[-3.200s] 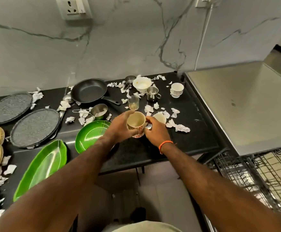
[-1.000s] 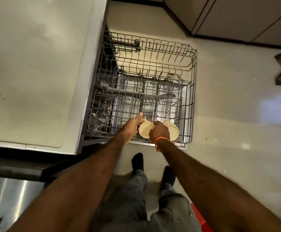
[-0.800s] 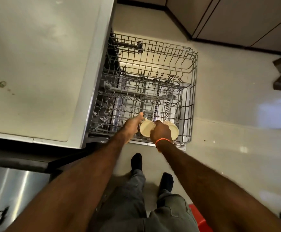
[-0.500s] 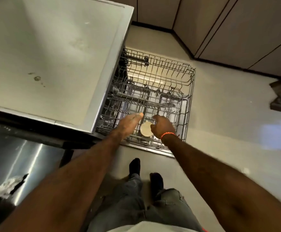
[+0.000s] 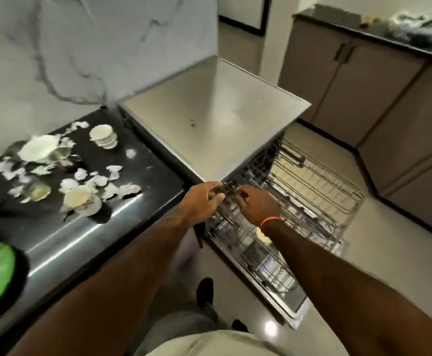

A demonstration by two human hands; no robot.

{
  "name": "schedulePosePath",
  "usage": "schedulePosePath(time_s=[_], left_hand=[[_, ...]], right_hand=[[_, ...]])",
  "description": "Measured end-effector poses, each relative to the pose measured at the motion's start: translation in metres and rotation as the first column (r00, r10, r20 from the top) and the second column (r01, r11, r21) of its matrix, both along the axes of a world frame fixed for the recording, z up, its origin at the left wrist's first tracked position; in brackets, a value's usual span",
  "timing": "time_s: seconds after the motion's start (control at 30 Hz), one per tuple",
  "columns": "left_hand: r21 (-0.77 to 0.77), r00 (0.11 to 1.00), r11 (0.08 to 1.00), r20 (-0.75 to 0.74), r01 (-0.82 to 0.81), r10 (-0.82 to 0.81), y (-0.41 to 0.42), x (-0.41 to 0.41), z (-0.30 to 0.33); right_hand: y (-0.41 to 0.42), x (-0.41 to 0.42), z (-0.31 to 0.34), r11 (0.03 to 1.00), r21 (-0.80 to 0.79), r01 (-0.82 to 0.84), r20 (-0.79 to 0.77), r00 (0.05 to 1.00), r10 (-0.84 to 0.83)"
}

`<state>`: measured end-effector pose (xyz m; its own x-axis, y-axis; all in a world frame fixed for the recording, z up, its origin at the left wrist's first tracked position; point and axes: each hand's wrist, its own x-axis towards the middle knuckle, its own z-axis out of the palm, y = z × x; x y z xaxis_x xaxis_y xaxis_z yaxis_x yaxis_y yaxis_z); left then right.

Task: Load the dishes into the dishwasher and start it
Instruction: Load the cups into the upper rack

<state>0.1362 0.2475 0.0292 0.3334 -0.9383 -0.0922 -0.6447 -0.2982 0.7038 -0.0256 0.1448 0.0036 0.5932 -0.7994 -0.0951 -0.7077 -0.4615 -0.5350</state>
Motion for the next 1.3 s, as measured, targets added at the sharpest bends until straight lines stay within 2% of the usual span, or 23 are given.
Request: schedulePosePath(time_s=[0.1, 0.3, 0.5, 0.63, 0.77, 0.87, 1.13, 1.3], left_hand=[[-0.054, 0.986, 0.986, 0.039, -0.158, 0.161, 0.042, 0.027, 0.014], [-0.127, 0.893, 0.889, 0.045, -0.439, 0.447, 0.117, 0.090, 0.028], [-0.307, 0.749, 0.756, 0.168, -0.578, 0.641, 0.177, 0.141, 0.033], [-0.228, 0.732, 0.768, 0.232, -0.599, 0.640, 0.206, 0.183, 0.031], [-0.065, 0.789, 0.812, 0.203, -0.580, 0.580, 0.214, 0.217, 0.022], [-0.003, 0.816, 0.832, 0.193, -0.555, 0.545, 0.213, 0.236, 0.010], [-0.058, 0.837, 0.841, 0.085, -0.538, 0.541, 0.198, 0.240, 0.005], [-0.175, 0.837, 0.821, -0.181, -0.544, 0.516, 0.167, 0.203, 0.019]], right_hand=[[0.021, 0.039, 0.014, 0.989, -0.011, -0.147, 0.061, 0.987, 0.148], [0.071, 0.125, 0.036, 0.932, -0.042, -0.360, 0.156, 0.919, 0.362], [0.114, 0.202, 0.043, 0.883, -0.014, -0.469, 0.166, 0.870, 0.465], [0.135, 0.252, 0.040, 0.852, 0.059, -0.521, 0.151, 0.848, 0.508], [0.146, 0.288, 0.033, 0.842, 0.123, -0.526, 0.119, 0.850, 0.514], [0.153, 0.305, 0.026, 0.832, 0.162, -0.531, 0.114, 0.847, 0.519], [0.148, 0.296, 0.023, 0.846, 0.220, -0.486, 0.217, 0.870, 0.443], [0.123, 0.246, 0.031, 0.859, 0.258, -0.443, 0.302, 0.881, 0.364]])
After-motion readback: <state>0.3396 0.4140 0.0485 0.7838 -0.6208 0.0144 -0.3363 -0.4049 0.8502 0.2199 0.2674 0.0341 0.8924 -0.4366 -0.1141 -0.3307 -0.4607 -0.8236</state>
